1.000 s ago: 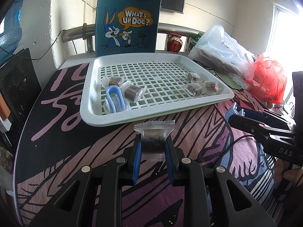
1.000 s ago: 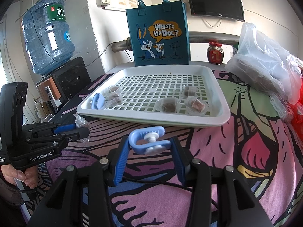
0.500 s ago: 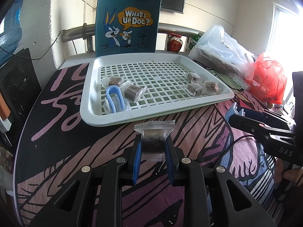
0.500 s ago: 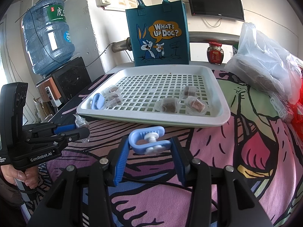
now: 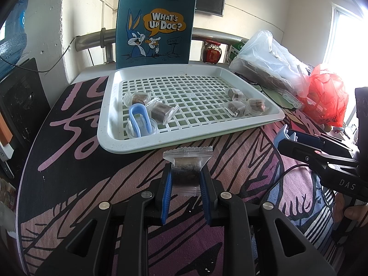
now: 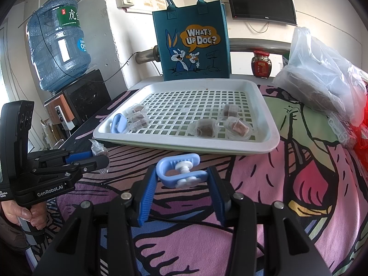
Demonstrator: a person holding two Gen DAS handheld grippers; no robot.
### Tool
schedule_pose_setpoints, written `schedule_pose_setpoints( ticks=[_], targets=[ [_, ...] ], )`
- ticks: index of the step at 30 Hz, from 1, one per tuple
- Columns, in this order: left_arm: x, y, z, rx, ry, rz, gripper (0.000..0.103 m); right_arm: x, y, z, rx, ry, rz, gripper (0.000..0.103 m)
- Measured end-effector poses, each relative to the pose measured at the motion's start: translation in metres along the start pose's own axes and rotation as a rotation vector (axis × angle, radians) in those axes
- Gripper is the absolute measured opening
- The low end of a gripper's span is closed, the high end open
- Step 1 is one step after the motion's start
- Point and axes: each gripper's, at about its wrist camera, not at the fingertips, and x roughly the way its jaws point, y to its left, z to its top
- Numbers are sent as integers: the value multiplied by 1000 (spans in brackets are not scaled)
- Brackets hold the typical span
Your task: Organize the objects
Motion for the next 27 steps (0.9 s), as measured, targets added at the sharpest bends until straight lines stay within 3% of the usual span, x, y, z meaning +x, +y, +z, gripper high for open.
schedule_pose_setpoints(
  ticks=[27],
  targets=[
    [0, 1, 0, -2, 0, 0, 22, 0, 0, 0, 6, 0, 3, 43]
  ],
)
